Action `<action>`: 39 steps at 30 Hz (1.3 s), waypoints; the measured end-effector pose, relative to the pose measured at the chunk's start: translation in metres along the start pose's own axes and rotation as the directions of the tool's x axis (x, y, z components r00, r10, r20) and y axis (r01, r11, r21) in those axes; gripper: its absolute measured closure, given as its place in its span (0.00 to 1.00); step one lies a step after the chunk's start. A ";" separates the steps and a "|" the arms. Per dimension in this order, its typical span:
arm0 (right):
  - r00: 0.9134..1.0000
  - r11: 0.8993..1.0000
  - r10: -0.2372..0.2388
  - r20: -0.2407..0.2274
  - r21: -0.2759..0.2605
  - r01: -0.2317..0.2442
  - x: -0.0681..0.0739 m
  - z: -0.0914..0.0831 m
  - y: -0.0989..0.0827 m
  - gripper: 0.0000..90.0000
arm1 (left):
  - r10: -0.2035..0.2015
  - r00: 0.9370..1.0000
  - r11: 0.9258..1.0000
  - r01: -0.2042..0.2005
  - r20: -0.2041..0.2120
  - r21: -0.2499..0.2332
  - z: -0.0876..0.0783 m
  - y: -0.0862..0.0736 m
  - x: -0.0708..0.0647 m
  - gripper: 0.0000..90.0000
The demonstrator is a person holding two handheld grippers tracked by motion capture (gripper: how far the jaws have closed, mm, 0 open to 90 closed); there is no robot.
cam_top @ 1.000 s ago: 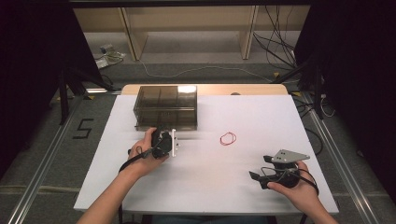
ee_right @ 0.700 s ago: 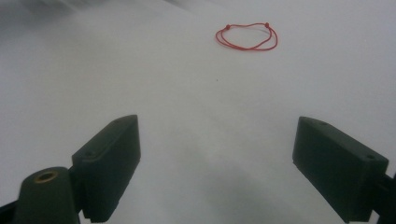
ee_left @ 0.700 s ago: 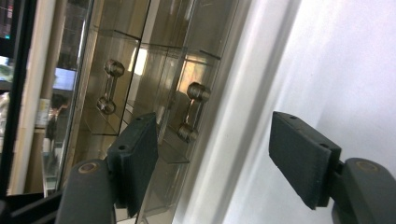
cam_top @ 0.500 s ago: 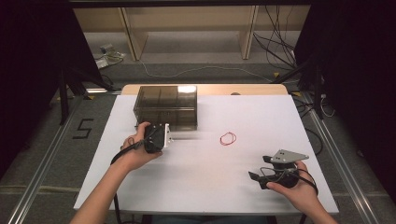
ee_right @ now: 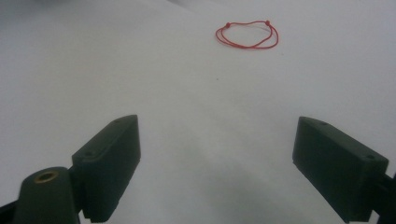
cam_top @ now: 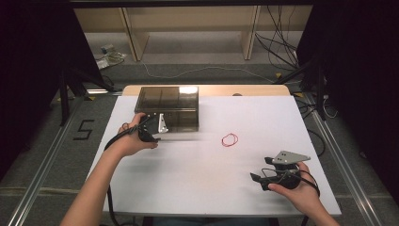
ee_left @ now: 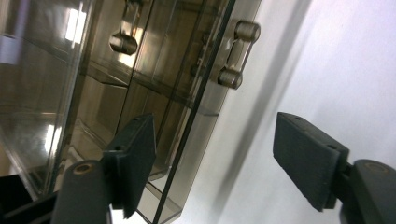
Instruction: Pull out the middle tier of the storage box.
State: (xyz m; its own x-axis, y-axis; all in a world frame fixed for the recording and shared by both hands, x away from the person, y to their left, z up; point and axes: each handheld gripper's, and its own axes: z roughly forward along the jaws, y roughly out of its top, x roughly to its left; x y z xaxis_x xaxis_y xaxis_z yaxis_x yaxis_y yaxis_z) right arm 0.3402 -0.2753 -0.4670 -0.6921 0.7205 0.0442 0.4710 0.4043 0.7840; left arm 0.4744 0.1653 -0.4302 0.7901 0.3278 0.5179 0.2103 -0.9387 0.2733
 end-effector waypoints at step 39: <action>1.000 1.000 0.007 -0.004 0.016 -0.007 0.000 0.001 -0.001 0.18 | 0.149 0.930 0.976 -0.192 0.335 0.099 0.022 0.003 0.052 0.89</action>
State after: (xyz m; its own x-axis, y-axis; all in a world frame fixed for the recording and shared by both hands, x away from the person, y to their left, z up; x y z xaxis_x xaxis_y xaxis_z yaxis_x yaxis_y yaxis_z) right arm 0.3404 -0.2749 -0.4686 -0.6909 0.7211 0.0518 0.4845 0.4088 0.7734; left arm 0.5291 0.1776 -0.4206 0.9594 0.1290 0.2509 0.1104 -0.9901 0.0870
